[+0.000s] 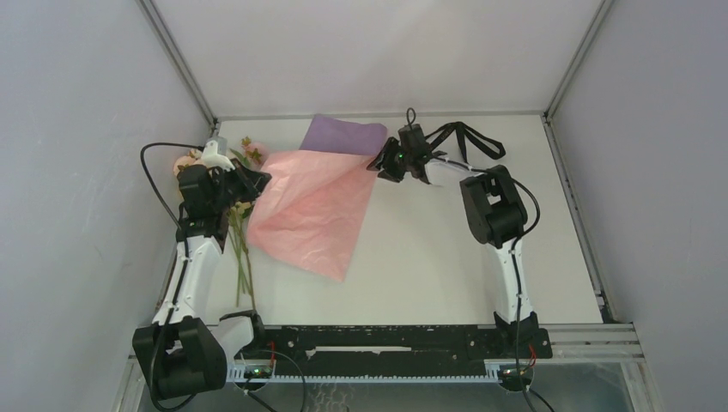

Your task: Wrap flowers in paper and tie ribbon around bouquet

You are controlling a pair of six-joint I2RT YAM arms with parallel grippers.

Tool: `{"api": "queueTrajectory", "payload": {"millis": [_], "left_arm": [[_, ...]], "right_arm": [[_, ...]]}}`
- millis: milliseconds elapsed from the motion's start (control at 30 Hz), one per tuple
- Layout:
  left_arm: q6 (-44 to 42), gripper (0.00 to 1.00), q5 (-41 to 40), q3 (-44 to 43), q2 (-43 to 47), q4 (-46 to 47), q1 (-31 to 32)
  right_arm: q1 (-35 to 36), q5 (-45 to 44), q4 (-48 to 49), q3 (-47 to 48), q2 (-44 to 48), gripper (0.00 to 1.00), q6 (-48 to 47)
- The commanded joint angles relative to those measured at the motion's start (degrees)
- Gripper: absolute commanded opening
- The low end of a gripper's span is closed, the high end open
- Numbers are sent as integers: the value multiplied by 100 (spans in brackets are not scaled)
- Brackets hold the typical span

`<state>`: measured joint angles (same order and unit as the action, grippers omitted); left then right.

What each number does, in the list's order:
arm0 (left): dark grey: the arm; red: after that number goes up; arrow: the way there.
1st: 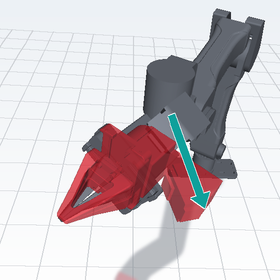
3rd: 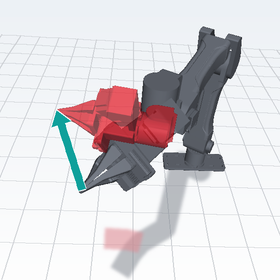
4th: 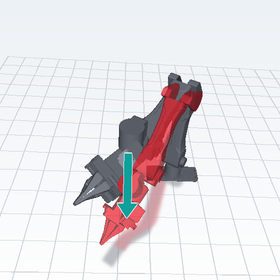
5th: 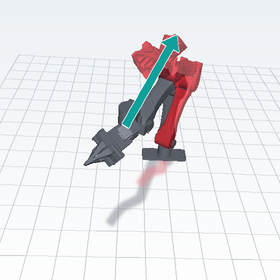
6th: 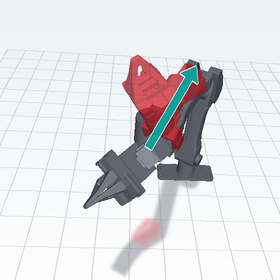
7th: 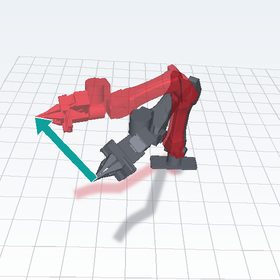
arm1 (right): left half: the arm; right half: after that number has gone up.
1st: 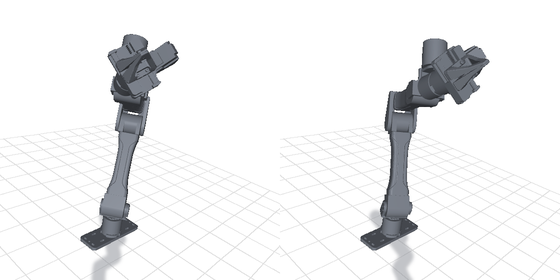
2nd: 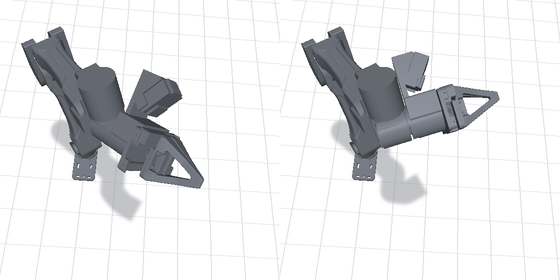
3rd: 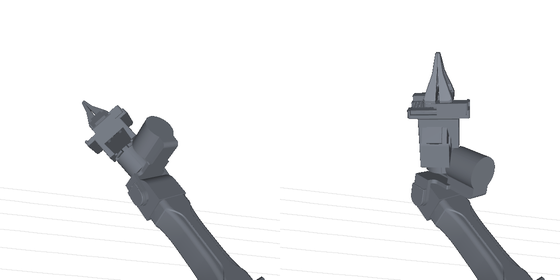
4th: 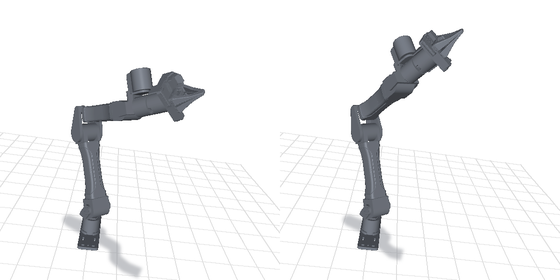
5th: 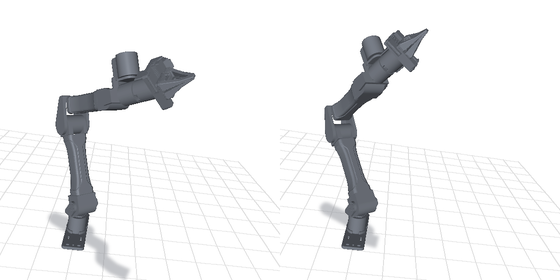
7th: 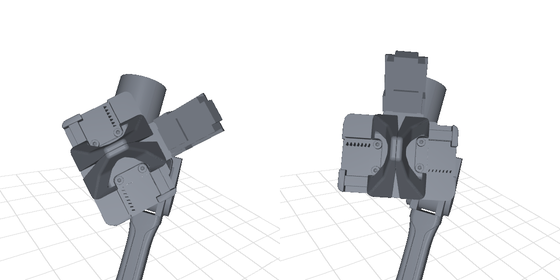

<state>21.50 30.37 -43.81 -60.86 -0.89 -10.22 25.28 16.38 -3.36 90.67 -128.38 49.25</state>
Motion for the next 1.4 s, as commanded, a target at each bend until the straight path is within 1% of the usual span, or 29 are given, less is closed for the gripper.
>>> {"api": "queueTrajectory", "payload": {"millis": [0,133,267,433,600,767,933,1000,1100,1200,1367], "left_arm": [[15,0,188,-20,-5,282,-58],[21,0,215,-37,-75,282,-57],[16,0,226,-52,-127,276,-52],[14,0,218,-57,-101,273,-53],[42,0,207,-74,-100,256,-77],[29,0,200,-83,-100,256,-82],[49,0,207,-114,-120,271,-82],[94,0,148,-126,-130,273,-98],[220,0,36,-181,-122,313,-214],[266,0,-19,-217,-128,395,-295],[297,0,50,-84,-150,440,-294]], "right_arm": [[-407,-501,-266,442,31,55,-218],[-471,-344,-363,739,-205,54,-238],[-350,-2,-485,1138,-564,54,-206],[-110,188,-613,1605,-991,54,-56],[28,166,-304,1564,-1023,52,187],[12,234,-113,1565,-1055,48,328],[2,552,212,1564,-1182,38,598],[11,617,272,1483,-1159,38,684],[13,702,765,1097,-988,39,768],[44,725,975,797,-843,39,783],[66,1144,1128,948,-1088,37,896]]}}
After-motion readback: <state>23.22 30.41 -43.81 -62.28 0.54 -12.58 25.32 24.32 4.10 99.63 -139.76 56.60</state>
